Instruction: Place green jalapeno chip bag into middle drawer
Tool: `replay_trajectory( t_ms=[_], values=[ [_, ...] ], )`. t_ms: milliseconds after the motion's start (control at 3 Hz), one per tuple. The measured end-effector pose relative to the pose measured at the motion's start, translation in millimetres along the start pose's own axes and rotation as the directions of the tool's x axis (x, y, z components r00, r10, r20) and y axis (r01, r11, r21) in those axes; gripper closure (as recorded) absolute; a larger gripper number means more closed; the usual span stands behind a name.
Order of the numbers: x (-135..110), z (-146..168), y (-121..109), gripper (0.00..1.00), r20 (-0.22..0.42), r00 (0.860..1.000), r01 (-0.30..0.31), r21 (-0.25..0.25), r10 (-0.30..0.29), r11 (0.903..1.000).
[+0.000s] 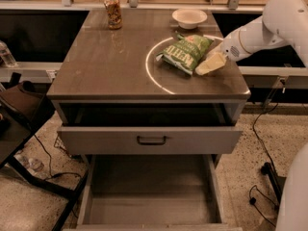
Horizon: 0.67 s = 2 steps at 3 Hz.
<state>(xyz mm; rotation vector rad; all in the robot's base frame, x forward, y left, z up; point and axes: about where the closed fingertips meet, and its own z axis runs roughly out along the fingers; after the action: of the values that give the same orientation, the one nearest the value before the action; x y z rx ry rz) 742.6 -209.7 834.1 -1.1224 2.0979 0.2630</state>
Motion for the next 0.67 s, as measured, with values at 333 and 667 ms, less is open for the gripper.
replay_trajectory(
  t_ms=[333,667],
  values=[
    [-1.9,-1.9,-0.4,0.52,0.0,1.0,0.0,0.0,0.0,1.0],
    [-1.9,-1.9,-0.4,0.29,0.0,1.0,0.0,0.0,0.0,1.0]
  ],
)
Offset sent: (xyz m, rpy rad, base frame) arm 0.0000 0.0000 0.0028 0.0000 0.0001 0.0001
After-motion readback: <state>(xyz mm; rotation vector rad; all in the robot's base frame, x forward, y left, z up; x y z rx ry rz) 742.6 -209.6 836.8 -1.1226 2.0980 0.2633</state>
